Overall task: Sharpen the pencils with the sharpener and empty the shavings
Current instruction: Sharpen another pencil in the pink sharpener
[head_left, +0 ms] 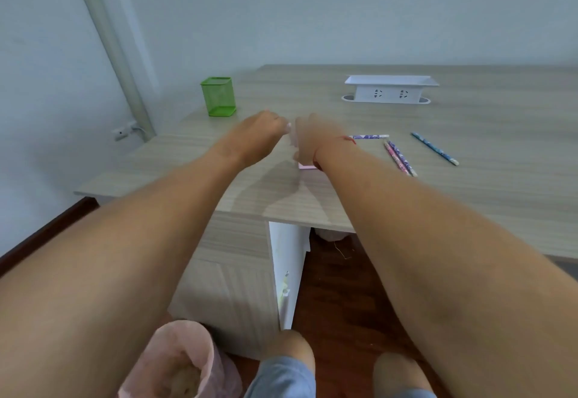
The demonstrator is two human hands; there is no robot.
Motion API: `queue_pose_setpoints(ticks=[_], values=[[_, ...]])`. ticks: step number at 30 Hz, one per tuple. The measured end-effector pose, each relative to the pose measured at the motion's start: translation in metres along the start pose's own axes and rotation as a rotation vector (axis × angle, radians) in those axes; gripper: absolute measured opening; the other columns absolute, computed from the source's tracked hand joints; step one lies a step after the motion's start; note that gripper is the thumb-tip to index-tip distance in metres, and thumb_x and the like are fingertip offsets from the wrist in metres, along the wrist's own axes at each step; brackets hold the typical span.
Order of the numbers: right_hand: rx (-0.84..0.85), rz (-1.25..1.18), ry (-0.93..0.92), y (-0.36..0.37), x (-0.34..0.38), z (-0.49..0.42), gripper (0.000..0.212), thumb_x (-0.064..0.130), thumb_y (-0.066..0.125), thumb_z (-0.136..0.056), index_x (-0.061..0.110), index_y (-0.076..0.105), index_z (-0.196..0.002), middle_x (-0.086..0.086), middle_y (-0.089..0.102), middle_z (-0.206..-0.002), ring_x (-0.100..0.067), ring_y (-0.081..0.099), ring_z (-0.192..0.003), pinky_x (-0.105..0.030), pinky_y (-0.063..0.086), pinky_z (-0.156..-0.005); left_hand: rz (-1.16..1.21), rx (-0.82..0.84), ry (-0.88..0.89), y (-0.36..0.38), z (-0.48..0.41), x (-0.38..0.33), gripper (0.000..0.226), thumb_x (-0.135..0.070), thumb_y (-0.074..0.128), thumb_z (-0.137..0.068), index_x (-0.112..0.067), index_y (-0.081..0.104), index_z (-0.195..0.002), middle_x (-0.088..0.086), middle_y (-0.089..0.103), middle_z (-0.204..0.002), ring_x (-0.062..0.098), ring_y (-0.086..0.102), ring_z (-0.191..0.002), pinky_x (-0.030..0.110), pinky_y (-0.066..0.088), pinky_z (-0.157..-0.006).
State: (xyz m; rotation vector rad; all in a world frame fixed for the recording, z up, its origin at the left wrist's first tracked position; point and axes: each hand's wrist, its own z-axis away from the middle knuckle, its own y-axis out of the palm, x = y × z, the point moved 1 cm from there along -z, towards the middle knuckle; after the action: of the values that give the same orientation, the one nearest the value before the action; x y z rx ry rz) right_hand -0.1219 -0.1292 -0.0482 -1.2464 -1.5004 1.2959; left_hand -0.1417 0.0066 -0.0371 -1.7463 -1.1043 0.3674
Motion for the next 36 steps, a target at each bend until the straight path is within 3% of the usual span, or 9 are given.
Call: queue_pose_setpoints(ticks=[5, 9, 14, 18, 22, 26, 30, 32, 36], values=[[0.023, 0.004, 0.004, 0.000, 0.000, -0.003, 0.063, 0.032, 0.066, -0.085, 0.011, 0.037, -0.137, -0.013, 0.039, -0.137, -0.037, 0.047, -0.126, -0.051, 0.045, -0.100, 0.146, 0.010, -0.037, 0.006, 0.017, -0.015, 0.016, -0.003, 0.045, -0.094, 0.002, 0.060, -0.093, 0.025, 0.062, -0.084, 0.040, 0.059, -0.078, 0.044, 0.044, -0.067], [-0.035, 0.004, -0.007, 0.000, 0.001, -0.001, 0.049, 0.031, 0.051, -0.092, 0.011, 0.040, -0.136, -0.013, 0.040, -0.138, -0.037, 0.047, -0.125, -0.047, 0.043, -0.101, 0.157, 0.144, -0.215, 0.036, 0.026, -0.026, 0.024, -0.009, 0.040, -0.098, 0.000, 0.059, -0.109, 0.022, 0.061, -0.106, 0.036, 0.056, -0.100, 0.042, 0.042, -0.086], [-0.052, 0.013, -0.028, 0.005, -0.002, -0.005, 0.054, 0.041, 0.053, -0.090, 0.014, 0.040, -0.134, -0.010, 0.041, -0.137, -0.036, 0.048, -0.125, -0.046, 0.044, -0.099, 0.133, 0.305, -0.182, 0.057, 0.012, -0.012, 0.031, -0.018, 0.038, -0.099, -0.007, 0.062, -0.114, 0.020, 0.061, -0.118, 0.036, 0.057, -0.111, 0.044, 0.044, -0.097], [-0.057, 0.016, -0.042, 0.003, -0.005, -0.003, 0.055, 0.040, 0.052, -0.090, 0.013, 0.038, -0.136, -0.010, 0.041, -0.137, -0.035, 0.048, -0.123, -0.045, 0.044, -0.098, 0.026, 0.389, -0.157, 0.054, -0.010, 0.003, 0.029, -0.024, 0.043, -0.096, -0.011, 0.065, -0.110, 0.015, 0.064, -0.115, 0.034, 0.059, -0.108, 0.040, 0.047, -0.090], [-0.076, 0.074, -0.074, 0.000, -0.006, 0.000, 0.052, 0.038, 0.051, -0.090, 0.014, 0.038, -0.135, -0.008, 0.044, -0.134, -0.032, 0.052, -0.118, -0.046, 0.045, -0.095, -0.013, 0.305, -0.135, 0.047, -0.033, 0.025, 0.022, -0.003, 0.045, -0.090, -0.007, 0.065, -0.100, 0.017, 0.068, -0.099, 0.036, 0.062, -0.099, 0.046, 0.044, -0.099], [-0.042, 0.097, -0.076, -0.005, -0.005, 0.002, 0.052, 0.039, 0.050, -0.090, 0.015, 0.037, -0.135, -0.008, 0.044, -0.133, -0.032, 0.052, -0.118, -0.048, 0.045, -0.097, -0.070, 0.150, -0.090, 0.033, -0.037, 0.030, 0.031, 0.010, 0.042, -0.087, -0.004, 0.062, -0.104, 0.019, 0.065, -0.098, 0.038, 0.058, -0.099, 0.050, 0.047, -0.094], [-0.007, 0.097, -0.060, -0.008, -0.005, 0.003, 0.057, 0.038, 0.053, -0.089, 0.015, 0.034, -0.137, -0.008, 0.043, -0.134, -0.034, 0.051, -0.120, -0.048, 0.044, -0.098, -0.055, 0.020, -0.069, 0.019, -0.028, 0.021, 0.021, 0.004, 0.040, -0.095, 0.001, 0.059, -0.103, 0.020, 0.063, -0.097, 0.039, 0.057, -0.094, 0.046, 0.047, -0.088], [-0.007, 0.096, -0.051, -0.009, -0.004, 0.004, 0.056, 0.037, 0.053, -0.089, 0.014, 0.035, -0.136, -0.008, 0.042, -0.134, -0.034, 0.051, -0.120, -0.047, 0.045, -0.097, -0.045, -0.024, -0.065, 0.015, -0.020, 0.015, 0.019, 0.003, 0.040, -0.096, 0.001, 0.058, -0.100, 0.021, 0.063, -0.097, 0.038, 0.056, -0.093, 0.045, 0.043, -0.081], [0.011, 0.087, -0.033, -0.007, -0.004, 0.003, 0.061, 0.037, 0.058, -0.086, 0.015, 0.033, -0.137, -0.009, 0.040, -0.137, -0.034, 0.051, -0.121, -0.048, 0.045, -0.097, -0.032, -0.062, -0.051, 0.008, -0.005, -0.001, 0.018, 0.006, 0.042, -0.093, 0.003, 0.059, -0.096, 0.022, 0.063, -0.094, 0.038, 0.056, -0.094, 0.035, 0.031, -0.083]])
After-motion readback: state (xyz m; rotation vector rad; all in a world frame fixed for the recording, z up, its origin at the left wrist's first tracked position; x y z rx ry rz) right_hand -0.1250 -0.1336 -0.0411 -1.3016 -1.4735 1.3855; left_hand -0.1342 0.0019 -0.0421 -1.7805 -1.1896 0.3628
